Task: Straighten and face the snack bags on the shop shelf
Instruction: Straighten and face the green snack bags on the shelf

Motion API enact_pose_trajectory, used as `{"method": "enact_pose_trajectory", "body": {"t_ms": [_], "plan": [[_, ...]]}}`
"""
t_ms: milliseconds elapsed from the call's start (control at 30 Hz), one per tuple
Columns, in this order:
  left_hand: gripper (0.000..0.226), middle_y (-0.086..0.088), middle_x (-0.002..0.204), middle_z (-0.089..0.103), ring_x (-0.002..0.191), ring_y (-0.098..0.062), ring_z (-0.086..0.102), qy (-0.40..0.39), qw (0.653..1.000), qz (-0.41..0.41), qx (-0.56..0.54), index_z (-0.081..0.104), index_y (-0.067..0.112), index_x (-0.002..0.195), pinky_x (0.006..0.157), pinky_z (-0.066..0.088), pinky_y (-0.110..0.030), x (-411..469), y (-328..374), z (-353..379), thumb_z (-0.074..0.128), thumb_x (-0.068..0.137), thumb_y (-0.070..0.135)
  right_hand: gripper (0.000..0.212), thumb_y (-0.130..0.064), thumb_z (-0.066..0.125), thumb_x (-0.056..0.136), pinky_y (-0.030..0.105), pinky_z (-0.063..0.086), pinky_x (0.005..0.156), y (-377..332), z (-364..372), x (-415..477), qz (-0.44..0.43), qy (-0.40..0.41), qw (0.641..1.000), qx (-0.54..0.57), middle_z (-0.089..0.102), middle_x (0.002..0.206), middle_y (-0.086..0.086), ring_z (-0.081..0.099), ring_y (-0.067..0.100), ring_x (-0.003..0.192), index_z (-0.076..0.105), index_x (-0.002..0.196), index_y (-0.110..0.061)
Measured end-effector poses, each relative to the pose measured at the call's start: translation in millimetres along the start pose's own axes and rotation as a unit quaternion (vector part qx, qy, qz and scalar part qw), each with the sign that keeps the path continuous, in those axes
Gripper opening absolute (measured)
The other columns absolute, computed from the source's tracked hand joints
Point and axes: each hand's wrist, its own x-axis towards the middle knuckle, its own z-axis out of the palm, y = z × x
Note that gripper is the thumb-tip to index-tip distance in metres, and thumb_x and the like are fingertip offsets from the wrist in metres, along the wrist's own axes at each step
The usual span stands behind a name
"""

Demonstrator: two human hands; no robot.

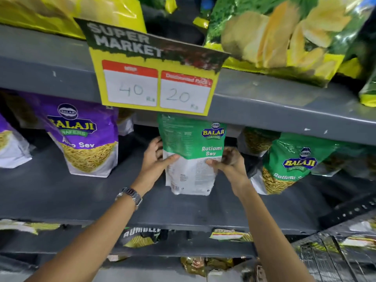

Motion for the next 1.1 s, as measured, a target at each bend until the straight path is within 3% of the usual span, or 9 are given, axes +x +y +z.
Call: {"method": "enact_pose_trajectory", "body": {"t_ms": [167, 333, 433, 533, 633, 733, 800, 967, 1100], "plan": [[0.056, 0.005, 0.104, 0.060, 0.083, 0.004, 0.063, -0.020, 0.998, 0.034, 0.050, 0.048, 0.030, 0.107, 0.078, 0.053, -0.019, 15, -9, 20, 0.075, 0.064, 0.007, 0.069, -0.011, 0.087, 0.054, 0.035, 0.058, 0.076, 4, -21, 11, -0.014, 0.003, 1.000, -0.001, 0.069, 0.109, 0.020, 0.070, 0.029, 0.094, 0.052, 0.111, 0.006], [0.062, 0.005, 0.100, 0.060, 0.084, 0.006, 0.063, -0.016, 0.998, 0.042, 0.052, 0.043, 0.017, 0.121, 0.079, 0.052, -0.018, 18, -25, 26, 0.072, 0.072, -0.007, 0.068, 0.008, 0.076, 0.066, 0.021, 0.055, 0.072, 15, -32, 6, 0.013, -0.036, 0.997, 0.062, 0.065, 0.113, 0.018, 0.070, 0.013, 0.091, 0.040, 0.124, 0.008], [0.066, 0.001, 0.103, 0.060, 0.088, 0.003, 0.063, -0.011, 0.998, 0.037, 0.050, 0.041, 0.011, 0.127, 0.083, 0.051, -0.018, 16, -22, 26, 0.073, 0.072, -0.004, 0.053, -0.004, 0.074, 0.070, 0.016, 0.052, 0.078, 3, -34, 6, 0.003, -0.045, 0.994, 0.098, 0.069, 0.113, 0.007, 0.067, 0.011, 0.101, 0.052, 0.118, -0.009], [0.070, -0.001, 0.120, 0.056, 0.108, -0.007, 0.057, 0.027, 0.999, 0.035, 0.028, 0.040, 0.013, 0.130, 0.093, 0.048, -0.020, 6, -20, 27, 0.076, 0.071, 0.001, 0.034, -0.005, 0.068, 0.079, 0.011, 0.049, 0.079, -15, -31, 11, -0.006, -0.022, 0.992, 0.128, 0.069, 0.103, -0.008, 0.066, 0.004, 0.096, 0.054, 0.102, -0.026], [0.058, 0.002, 0.115, 0.055, 0.100, -0.006, 0.057, 0.108, 0.991, 0.060, 0.053, 0.045, 0.025, 0.120, 0.081, 0.047, -0.014, -25, -21, 42, 0.073, 0.074, 0.002, 0.041, -0.018, 0.071, 0.077, 0.031, 0.045, 0.100, -24, -26, 17, -0.026, -0.030, 0.991, 0.126, 0.067, 0.120, 0.011, 0.063, 0.021, 0.113, 0.056, 0.115, -0.015], [0.053, 0.002, 0.105, 0.056, 0.088, -0.013, 0.058, 0.103, 0.990, 0.054, 0.077, 0.043, 0.038, 0.109, 0.075, 0.049, -0.021, -57, -33, 65, 0.075, 0.074, 0.013, 0.050, -0.019, 0.073, 0.074, 0.025, 0.048, 0.088, -26, -22, 12, -0.025, -0.013, 0.990, 0.139, 0.067, 0.120, 0.015, 0.065, 0.021, 0.109, 0.055, 0.118, -0.005], [0.064, 0.002, 0.115, 0.048, 0.098, -0.008, 0.054, 0.057, 0.991, 0.049, 0.113, 0.038, 0.032, 0.122, 0.084, 0.048, -0.026, -70, -41, 77, 0.077, 0.071, 0.028, 0.039, -0.011, 0.073, 0.076, 0.017, 0.051, 0.077, -25, -21, 8, -0.035, 0.005, 0.990, 0.135, 0.069, 0.110, 0.012, 0.069, 0.012, 0.096, 0.057, 0.111, -0.008], [0.100, 0.000, 0.128, 0.032, 0.122, -0.013, 0.036, 0.023, 0.983, 0.077, 0.164, 0.018, 0.029, 0.137, 0.105, 0.038, -0.035, -73, -46, 91, 0.083, 0.062, 0.021, 0.038, 0.001, 0.073, 0.075, 0.014, 0.052, 0.070, -28, -19, -11, -0.091, 0.047, 0.986, 0.133, 0.069, 0.099, 0.006, 0.070, 0.005, 0.083, 0.055, 0.108, -0.006], [0.118, -0.006, 0.148, 0.021, 0.141, -0.024, 0.020, -0.010, 0.986, 0.061, 0.155, 0.013, 0.018, 0.145, 0.114, 0.027, -0.047, -68, -49, 99, 0.078, 0.054, 0.053, 0.044, 0.005, 0.074, 0.073, 0.015, 0.053, 0.071, -25, -17, -28, -0.125, 0.058, 0.983, 0.126, 0.070, 0.099, 0.002, 0.070, 0.004, 0.085, 0.055, 0.110, -0.010]]}}
